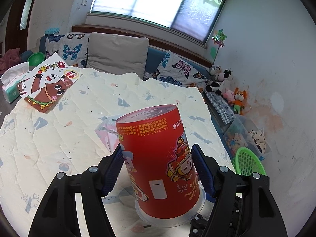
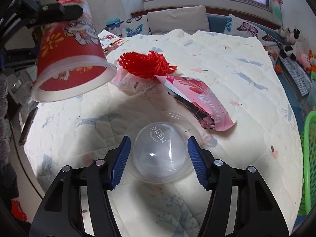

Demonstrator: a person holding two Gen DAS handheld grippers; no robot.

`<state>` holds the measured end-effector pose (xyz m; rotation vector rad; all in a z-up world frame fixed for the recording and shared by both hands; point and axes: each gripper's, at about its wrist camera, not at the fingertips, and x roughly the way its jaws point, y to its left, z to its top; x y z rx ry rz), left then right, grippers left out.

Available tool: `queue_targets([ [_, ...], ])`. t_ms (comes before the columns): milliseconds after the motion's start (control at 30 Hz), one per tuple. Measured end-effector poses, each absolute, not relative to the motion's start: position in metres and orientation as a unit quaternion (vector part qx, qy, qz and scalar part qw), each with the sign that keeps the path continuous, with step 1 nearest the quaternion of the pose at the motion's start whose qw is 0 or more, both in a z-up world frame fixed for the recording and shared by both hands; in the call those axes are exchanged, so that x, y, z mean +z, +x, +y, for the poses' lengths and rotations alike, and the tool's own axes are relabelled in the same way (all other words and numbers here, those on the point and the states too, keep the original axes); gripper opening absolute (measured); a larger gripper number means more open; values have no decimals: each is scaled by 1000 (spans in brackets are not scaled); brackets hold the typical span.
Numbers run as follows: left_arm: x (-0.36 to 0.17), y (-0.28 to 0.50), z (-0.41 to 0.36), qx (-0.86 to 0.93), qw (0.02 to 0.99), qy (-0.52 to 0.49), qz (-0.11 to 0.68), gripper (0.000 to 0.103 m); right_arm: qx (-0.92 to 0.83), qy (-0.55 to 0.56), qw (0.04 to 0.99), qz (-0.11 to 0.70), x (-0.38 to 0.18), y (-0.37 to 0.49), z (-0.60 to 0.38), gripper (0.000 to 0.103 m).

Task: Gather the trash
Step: 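Carry both items to the green basket and drop the dome from the right tool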

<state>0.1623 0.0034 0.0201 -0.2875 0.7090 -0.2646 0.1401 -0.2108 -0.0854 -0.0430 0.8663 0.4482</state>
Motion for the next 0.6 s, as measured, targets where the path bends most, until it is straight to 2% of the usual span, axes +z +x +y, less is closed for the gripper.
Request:
queue_targets([
  [200, 23, 161, -2, -131, 920, -133, 343, 66, 208, -31, 888, 410, -87, 137, -208, 56],
  [600, 29, 160, -21, -149, 922, -122, 337, 66, 202, 31, 905, 374, -52, 113, -247, 56],
])
